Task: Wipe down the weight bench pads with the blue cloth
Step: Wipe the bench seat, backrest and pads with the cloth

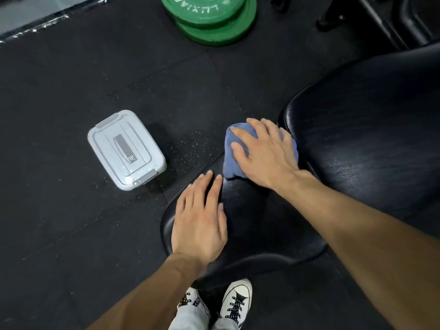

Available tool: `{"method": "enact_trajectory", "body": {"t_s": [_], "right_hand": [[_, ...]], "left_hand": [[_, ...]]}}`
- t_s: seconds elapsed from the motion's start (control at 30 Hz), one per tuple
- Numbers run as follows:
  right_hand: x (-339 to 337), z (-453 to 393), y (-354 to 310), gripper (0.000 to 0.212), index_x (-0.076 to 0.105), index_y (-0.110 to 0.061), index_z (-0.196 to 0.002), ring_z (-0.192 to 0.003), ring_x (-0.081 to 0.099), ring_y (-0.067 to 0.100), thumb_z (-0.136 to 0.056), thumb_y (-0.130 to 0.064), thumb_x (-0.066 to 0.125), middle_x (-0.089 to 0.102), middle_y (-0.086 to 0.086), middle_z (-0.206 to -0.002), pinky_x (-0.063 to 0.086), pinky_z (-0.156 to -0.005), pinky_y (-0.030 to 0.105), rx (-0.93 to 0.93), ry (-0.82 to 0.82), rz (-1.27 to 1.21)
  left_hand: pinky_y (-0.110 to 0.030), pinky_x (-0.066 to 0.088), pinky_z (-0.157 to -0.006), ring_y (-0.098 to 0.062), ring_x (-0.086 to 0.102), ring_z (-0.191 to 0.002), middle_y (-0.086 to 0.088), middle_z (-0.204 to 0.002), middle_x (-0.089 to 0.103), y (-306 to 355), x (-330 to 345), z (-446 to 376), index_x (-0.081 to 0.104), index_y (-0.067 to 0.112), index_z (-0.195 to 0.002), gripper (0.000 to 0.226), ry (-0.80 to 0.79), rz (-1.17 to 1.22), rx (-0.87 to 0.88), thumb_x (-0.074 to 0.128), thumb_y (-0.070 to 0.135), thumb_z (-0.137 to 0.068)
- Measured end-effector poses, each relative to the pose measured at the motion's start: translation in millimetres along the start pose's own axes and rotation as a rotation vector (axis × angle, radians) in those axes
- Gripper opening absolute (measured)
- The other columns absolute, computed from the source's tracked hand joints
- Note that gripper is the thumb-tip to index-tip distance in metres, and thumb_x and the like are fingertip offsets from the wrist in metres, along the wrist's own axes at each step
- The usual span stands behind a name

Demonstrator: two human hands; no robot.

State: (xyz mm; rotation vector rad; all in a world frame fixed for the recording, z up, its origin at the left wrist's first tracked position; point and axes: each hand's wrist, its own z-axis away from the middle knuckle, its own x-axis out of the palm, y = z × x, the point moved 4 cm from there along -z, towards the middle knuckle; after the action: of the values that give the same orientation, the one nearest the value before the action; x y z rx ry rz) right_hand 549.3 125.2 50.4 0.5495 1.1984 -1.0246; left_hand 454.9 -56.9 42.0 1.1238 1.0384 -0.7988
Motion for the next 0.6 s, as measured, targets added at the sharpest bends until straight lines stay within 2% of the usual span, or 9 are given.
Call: {"method": "enact_trajectory", "body": {"t_s": [0.07,0.17,0.23,0.33,0.6], "right_hand": [[0.9,-1.3,-4.0,0.053,0.042,-0.044,-0.15,-0.155,0.018,0.029,-0.101,-0.055,0.028,0.027,-0.001,-0.168,0.016,-0.121,0.061,-0.025,0.003,0.001],[6.6,26.4,-4.2,0.056,0.035,-0.044,-0.155,-0.158,0.009,0.031,-0.101,-0.058,0.026,0.02,0.001,-0.171,0.011,-0.119,0.071,-0.085,0.066,0.038],[14.5,54.8,-1.9,0.058,0.032,-0.04,-0.158,-0.159,0.006,0.032,-0.102,-0.055,0.029,0.014,0.003,-0.173,0.009,-0.12,0.071,-0.075,0.112,0.023],[28.8,103.2,7.1,0.06,0.028,-0.035,-0.161,-0.16,0.004,0.031,-0.104,-0.053,0.031,0.009,0.006,-0.174,0.009,-0.122,0.068,0.011,0.17,0.007],[72.9,225.3,33.4,0.064,0.028,-0.031,-0.161,-0.16,0.009,0.032,-0.101,-0.048,0.039,0.014,0.009,-0.172,0.023,-0.119,0.068,0.326,0.259,-0.166]], "left_hand": [[-0.048,0.033,-0.12,-0.027,0.039,-0.148,-0.009,-0.16,0.041,0.1,-0.5,0.1,0.041,0.012,-0.155,0.054,0.0,0.004,0.002,0.033,0.028,-0.103],[-0.045,0.031,-0.121,-0.026,0.039,-0.147,-0.009,-0.159,0.042,1.6,-1.3,1.2,0.042,0.012,-0.154,0.054,0.012,-0.001,-0.004,0.034,0.027,-0.103],[-0.044,0.03,-0.121,-0.025,0.039,-0.147,-0.008,-0.16,0.042,2.3,-1.6,1.0,0.041,0.013,-0.154,0.054,0.013,-0.008,-0.013,0.035,0.027,-0.102],[-0.043,0.031,-0.121,-0.024,0.04,-0.147,-0.006,-0.16,0.041,3.0,-2.6,0.7,0.04,0.014,-0.154,0.055,0.005,-0.016,-0.015,0.032,0.029,-0.102],[-0.045,0.033,-0.119,-0.025,0.041,-0.144,-0.003,-0.16,0.038,8.8,-4.7,0.2,0.037,0.017,-0.155,0.055,-0.011,-0.033,-0.046,0.034,0.028,-0.101]]}}
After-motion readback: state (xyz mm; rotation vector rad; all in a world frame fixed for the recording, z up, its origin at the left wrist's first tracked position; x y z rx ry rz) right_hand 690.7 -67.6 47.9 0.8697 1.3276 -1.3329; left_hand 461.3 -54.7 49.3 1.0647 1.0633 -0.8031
